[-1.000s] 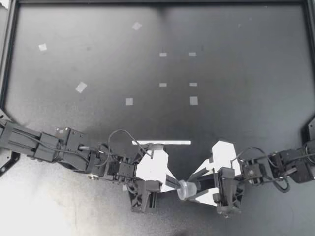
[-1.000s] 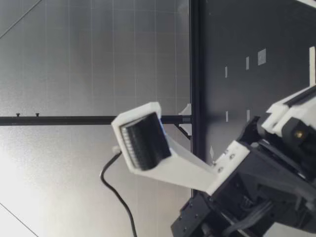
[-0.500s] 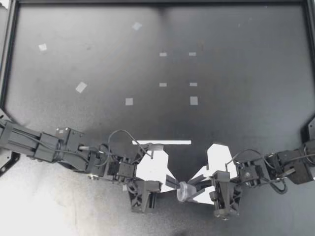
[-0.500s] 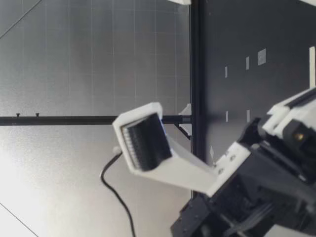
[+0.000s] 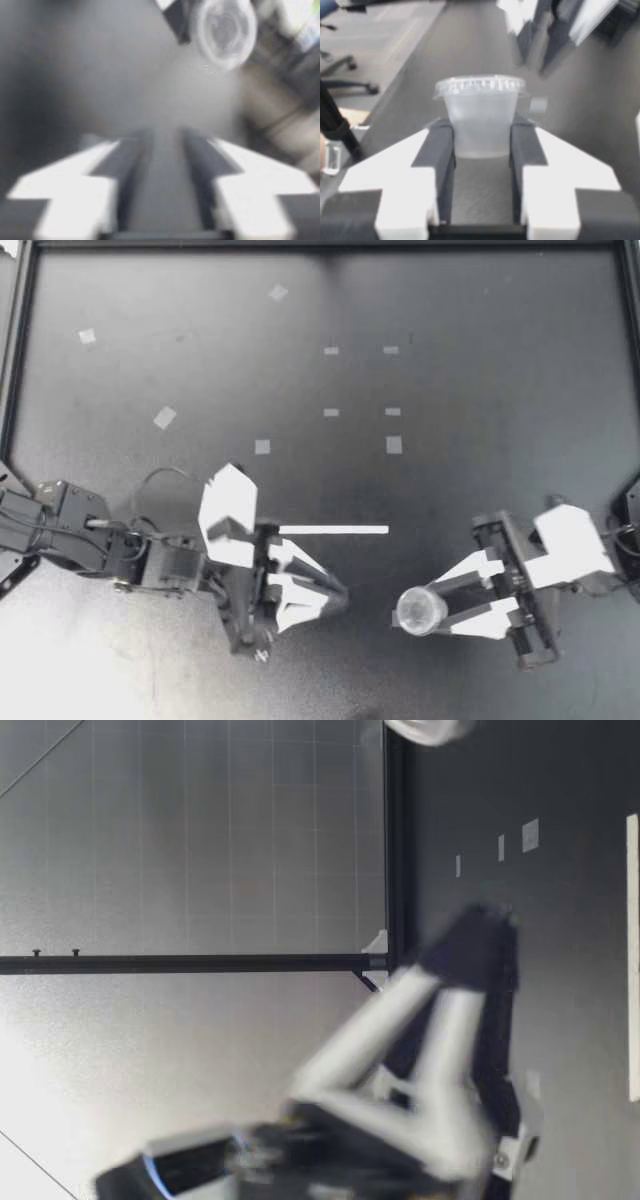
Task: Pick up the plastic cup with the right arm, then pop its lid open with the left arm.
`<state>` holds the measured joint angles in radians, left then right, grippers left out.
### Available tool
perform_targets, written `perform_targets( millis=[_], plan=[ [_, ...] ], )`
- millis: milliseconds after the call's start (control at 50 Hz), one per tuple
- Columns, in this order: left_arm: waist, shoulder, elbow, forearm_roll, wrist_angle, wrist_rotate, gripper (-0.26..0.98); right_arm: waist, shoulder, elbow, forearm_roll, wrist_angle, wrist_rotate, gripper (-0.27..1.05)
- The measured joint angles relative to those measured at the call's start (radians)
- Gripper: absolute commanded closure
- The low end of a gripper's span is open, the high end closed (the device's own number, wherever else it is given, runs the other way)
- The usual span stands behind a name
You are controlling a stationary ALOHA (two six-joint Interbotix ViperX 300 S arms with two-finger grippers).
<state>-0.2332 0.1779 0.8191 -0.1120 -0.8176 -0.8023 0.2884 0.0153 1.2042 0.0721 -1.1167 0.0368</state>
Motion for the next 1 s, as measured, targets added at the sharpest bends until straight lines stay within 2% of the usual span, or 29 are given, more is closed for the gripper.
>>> perform_targets(
  millis=[60, 100, 280, 420, 660, 1000],
  plan=[
    [-0.002, 0.002, 0.014, 0.0, -0.081, -0.193, -0.11, 0.0, 0.015, -0.003, 0.011, -0.011, -0.067, 0.49],
    [-0.002, 0.0, 0.017, 0.0, -0.123, -0.284, -0.14, 0.0, 0.028, -0.008, 0.018, -0.012, -0.097, 0.49],
    [-0.002, 0.002, -0.009, 0.0, -0.216, -0.502, -0.03, 0.0, 0.044, -0.051, 0.031, -0.017, -0.19, 0.49],
    [-0.002, 0.011, -0.043, 0.002, -0.215, -0.529, -0.03, -0.008, 0.044, -0.075, 0.031, -0.023, -0.236, 0.49],
    [-0.002, 0.018, -0.044, 0.008, -0.201, -0.523, -0.03, -0.023, 0.049, -0.106, 0.031, -0.034, -0.25, 0.49],
    [0.0, 0.018, -0.04, 0.041, -0.198, -0.52, -0.03, -0.066, 0.143, -0.127, 0.054, -0.031, -0.187, 0.49]
  ],
)
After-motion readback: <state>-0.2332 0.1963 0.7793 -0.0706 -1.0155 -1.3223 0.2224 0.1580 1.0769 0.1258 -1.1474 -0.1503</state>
